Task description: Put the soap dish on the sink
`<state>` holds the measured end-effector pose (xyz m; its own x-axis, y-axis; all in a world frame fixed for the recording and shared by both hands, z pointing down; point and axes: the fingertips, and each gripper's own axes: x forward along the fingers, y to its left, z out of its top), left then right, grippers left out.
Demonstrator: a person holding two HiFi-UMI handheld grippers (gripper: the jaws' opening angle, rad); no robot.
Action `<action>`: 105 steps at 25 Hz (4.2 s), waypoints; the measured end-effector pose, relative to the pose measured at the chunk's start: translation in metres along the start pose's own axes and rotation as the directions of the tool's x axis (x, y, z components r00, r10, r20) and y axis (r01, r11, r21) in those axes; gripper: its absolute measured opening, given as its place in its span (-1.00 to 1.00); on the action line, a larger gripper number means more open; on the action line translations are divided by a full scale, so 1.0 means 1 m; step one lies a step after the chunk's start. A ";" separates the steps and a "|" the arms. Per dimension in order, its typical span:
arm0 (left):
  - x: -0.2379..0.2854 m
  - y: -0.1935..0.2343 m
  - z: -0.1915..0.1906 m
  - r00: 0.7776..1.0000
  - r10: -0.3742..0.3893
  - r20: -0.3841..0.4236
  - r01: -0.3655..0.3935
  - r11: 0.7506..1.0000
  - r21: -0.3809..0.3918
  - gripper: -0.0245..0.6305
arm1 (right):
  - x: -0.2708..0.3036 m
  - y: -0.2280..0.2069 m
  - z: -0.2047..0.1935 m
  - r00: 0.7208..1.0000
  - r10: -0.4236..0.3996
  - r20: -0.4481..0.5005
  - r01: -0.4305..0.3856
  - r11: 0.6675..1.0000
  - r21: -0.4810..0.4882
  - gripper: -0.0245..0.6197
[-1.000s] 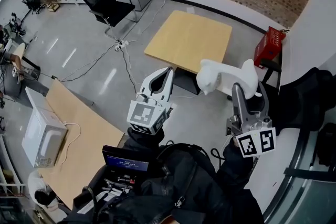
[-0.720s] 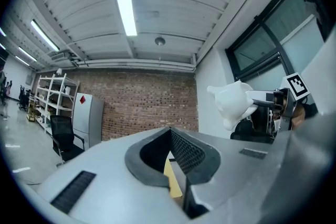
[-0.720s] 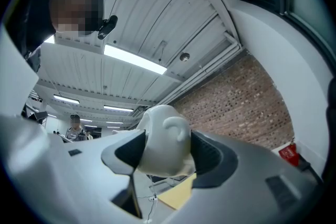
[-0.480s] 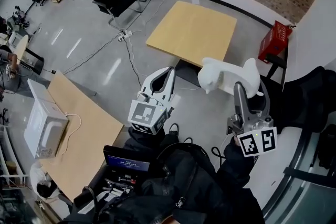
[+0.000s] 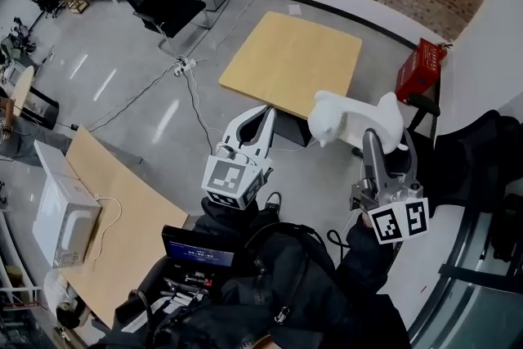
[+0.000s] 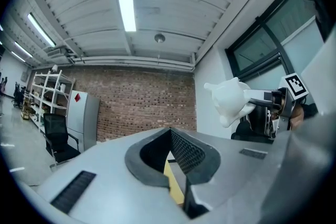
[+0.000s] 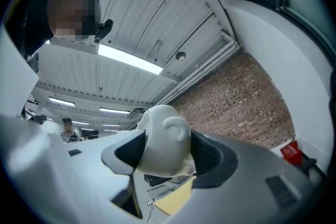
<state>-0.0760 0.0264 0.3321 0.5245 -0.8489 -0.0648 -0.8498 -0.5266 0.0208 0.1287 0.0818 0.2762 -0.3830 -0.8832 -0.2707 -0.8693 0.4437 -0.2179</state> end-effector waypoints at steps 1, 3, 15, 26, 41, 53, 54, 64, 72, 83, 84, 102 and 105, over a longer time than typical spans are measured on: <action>0.006 0.004 0.001 1.000 -0.007 0.004 0.007 1.000 -0.002 -0.92 | 0.007 -0.001 0.000 1.000 -0.005 0.002 0.005 1.000 -0.006 -0.06; 0.017 0.014 0.002 1.000 -0.015 0.009 0.015 1.000 -0.005 -0.92 | 0.020 -0.003 -0.002 1.000 -0.011 0.001 0.011 1.000 -0.016 -0.06; 0.072 0.077 -0.013 0.998 -0.055 -0.009 0.054 0.998 -0.045 -0.92 | 0.093 -0.010 -0.029 0.999 -0.044 -0.016 0.043 0.999 -0.024 -0.06; 0.110 0.100 -0.035 0.994 -0.095 -0.055 0.091 0.993 -0.073 -0.92 | 0.123 -0.018 -0.046 0.995 -0.081 -0.054 0.080 0.996 -0.026 -0.06; 0.182 0.099 -0.040 0.995 -0.067 -0.072 0.063 0.997 -0.050 -0.92 | 0.174 -0.089 -0.068 0.994 -0.045 -0.099 0.047 0.999 0.015 -0.06; 0.248 0.097 -0.056 0.994 -0.001 -0.112 -0.003 0.999 -0.037 -0.92 | 0.213 -0.161 -0.089 0.990 0.002 -0.142 0.005 0.999 0.051 -0.06; 0.251 0.098 -0.057 0.993 0.005 -0.120 -0.010 0.999 -0.041 -0.92 | 0.217 -0.163 -0.090 0.989 0.008 -0.147 0.000 0.999 0.053 -0.06; 0.278 0.101 -0.080 0.985 0.046 -0.165 -0.052 0.998 -0.031 -0.92 | 0.237 -0.196 -0.118 0.979 0.036 -0.200 -0.016 0.995 0.102 -0.06; 0.279 0.120 -0.115 0.961 0.067 -0.267 -0.085 0.995 -0.054 -0.92 | 0.243 -0.212 -0.176 0.942 0.002 -0.336 0.053 0.987 0.153 -0.06; 0.269 0.157 -0.205 0.905 0.052 -0.422 -0.104 0.989 -0.102 -0.92 | 0.229 -0.250 -0.373 0.749 -0.056 -0.660 0.240 0.951 0.193 -0.06; 0.267 0.160 -0.212 0.899 0.050 -0.435 -0.107 0.988 -0.108 -0.92 | 0.229 -0.253 -0.390 0.723 -0.056 -0.688 0.254 0.949 0.190 -0.06; 0.234 0.181 -0.265 0.840 0.038 -0.542 -0.124 0.985 -0.123 -0.92 | 0.200 -0.281 -0.564 0.398 -0.057 -0.915 0.411 0.903 0.122 -0.06; 0.231 0.181 -0.266 0.837 0.037 -0.546 -0.125 0.984 -0.125 -0.92 | 0.194 -0.279 -0.571 0.395 -0.047 -0.917 0.404 0.906 0.128 -0.06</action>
<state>-0.0951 -0.2773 0.5867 0.4357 -0.7545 0.4908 -0.8956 -0.4178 0.1528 0.1184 -0.2997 0.8200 -0.3969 -0.5095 0.7634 -0.9023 0.0640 -0.4264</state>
